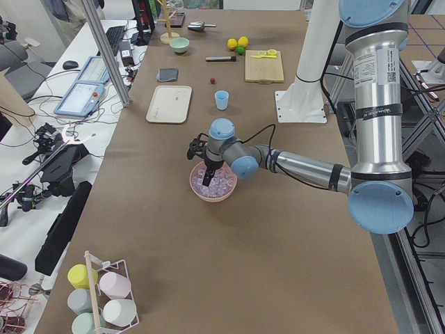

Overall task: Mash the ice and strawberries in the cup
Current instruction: 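Lower the left gripper into the pink bowl of ice cubes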

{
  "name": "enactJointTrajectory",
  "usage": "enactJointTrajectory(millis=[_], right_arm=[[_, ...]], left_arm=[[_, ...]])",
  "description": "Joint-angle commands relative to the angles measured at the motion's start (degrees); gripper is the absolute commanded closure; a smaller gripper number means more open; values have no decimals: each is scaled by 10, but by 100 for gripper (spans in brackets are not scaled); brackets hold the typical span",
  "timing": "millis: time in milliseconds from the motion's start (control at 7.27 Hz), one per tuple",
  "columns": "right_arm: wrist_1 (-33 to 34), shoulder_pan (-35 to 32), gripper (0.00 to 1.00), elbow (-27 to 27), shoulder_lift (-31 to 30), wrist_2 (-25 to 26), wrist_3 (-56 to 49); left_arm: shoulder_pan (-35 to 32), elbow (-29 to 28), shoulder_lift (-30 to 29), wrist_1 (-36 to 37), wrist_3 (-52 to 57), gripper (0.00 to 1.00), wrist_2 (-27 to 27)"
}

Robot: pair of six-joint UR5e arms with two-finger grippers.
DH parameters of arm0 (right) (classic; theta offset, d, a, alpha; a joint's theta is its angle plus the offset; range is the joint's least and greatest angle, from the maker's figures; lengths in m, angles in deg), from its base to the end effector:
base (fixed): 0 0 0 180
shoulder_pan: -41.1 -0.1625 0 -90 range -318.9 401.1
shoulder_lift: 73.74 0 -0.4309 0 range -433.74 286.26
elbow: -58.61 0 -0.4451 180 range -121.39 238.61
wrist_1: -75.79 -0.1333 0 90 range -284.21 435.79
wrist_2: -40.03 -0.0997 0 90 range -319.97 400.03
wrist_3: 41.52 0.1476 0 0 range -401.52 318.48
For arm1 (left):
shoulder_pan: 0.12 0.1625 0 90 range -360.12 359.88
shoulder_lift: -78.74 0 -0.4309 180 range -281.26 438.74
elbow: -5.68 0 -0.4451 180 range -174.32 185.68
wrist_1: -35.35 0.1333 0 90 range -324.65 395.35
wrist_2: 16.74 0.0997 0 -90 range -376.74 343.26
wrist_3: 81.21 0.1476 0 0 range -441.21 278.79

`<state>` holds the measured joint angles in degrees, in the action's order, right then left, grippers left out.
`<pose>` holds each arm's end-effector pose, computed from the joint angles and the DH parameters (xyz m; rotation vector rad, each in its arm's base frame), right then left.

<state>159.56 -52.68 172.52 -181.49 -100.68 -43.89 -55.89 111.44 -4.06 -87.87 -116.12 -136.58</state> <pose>0.0473 -0.4264 0.5950 0.2489 -0.8693 -0.0728 0.2575 -0.4849 0.5528 0.3043 0.8136 0.1787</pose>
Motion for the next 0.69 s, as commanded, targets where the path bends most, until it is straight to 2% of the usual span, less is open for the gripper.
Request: enactJointTrajectory(millis=[0,138,550], right_arm=[[0,0,0,0,0,0,0],[0,0,0,0,0,0,0],[0,0,0,0,0,1,0]], left_arm=[[10,-5,4,0,5,34,2],[21,-5,3,0,5,38,17],[30,-16,-1,-1,5,40,21]])
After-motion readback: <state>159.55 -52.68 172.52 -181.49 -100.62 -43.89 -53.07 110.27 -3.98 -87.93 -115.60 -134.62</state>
